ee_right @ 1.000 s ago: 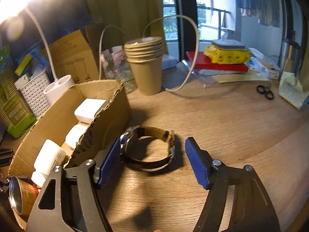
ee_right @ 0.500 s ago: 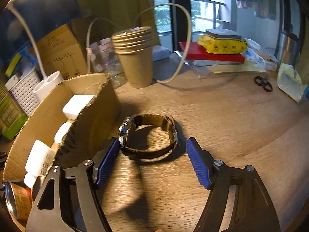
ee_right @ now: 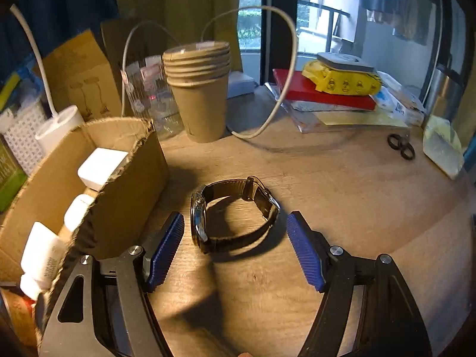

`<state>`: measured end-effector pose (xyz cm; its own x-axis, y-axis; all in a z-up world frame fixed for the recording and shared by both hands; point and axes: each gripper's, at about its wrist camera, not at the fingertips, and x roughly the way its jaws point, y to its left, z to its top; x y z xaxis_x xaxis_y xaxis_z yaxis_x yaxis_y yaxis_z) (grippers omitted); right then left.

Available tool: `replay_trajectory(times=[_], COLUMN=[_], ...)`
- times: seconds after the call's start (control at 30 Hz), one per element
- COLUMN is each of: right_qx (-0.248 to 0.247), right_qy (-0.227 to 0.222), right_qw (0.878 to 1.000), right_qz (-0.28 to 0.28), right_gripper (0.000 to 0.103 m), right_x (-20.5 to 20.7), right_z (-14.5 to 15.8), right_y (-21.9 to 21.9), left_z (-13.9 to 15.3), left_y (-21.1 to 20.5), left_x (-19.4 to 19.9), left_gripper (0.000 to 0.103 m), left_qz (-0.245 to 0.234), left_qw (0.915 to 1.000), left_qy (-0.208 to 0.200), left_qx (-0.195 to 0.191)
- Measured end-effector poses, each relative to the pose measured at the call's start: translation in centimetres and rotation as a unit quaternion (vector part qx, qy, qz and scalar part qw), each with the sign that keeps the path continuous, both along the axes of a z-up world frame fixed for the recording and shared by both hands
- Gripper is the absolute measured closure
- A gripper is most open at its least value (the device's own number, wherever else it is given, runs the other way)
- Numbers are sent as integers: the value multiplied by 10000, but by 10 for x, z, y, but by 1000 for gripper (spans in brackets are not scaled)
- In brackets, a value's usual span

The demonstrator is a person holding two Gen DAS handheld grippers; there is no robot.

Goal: Organize rigid objects
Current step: 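Move the right gripper to the brown leather wristwatch on the desk, then close the right gripper on the wristwatch strap and lift it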

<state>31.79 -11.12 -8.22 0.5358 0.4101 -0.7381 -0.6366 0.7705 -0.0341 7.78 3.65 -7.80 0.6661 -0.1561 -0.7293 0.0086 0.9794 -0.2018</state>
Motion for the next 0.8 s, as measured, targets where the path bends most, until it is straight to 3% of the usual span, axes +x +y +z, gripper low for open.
replay_trajectory(times=[0.23, 0.5, 0.8], right_qx=[-399, -341, -336], right_qy=[63, 116, -265], right_qw=[9990, 9992, 9991], right_qz=[169, 153, -27], right_gripper=[28, 30, 38], right_x=[14, 20, 10], right_z=[-11, -12, -2], right_y=[17, 16, 10], left_z=[0, 0, 0], left_y=[0, 0, 0], left_x=[0, 0, 0], left_gripper=[61, 61, 61], left_qz=[1, 1, 2], left_qw=[10000, 10000, 10000], left_qy=[0, 1, 1], left_qx=[-2, -4, -7])
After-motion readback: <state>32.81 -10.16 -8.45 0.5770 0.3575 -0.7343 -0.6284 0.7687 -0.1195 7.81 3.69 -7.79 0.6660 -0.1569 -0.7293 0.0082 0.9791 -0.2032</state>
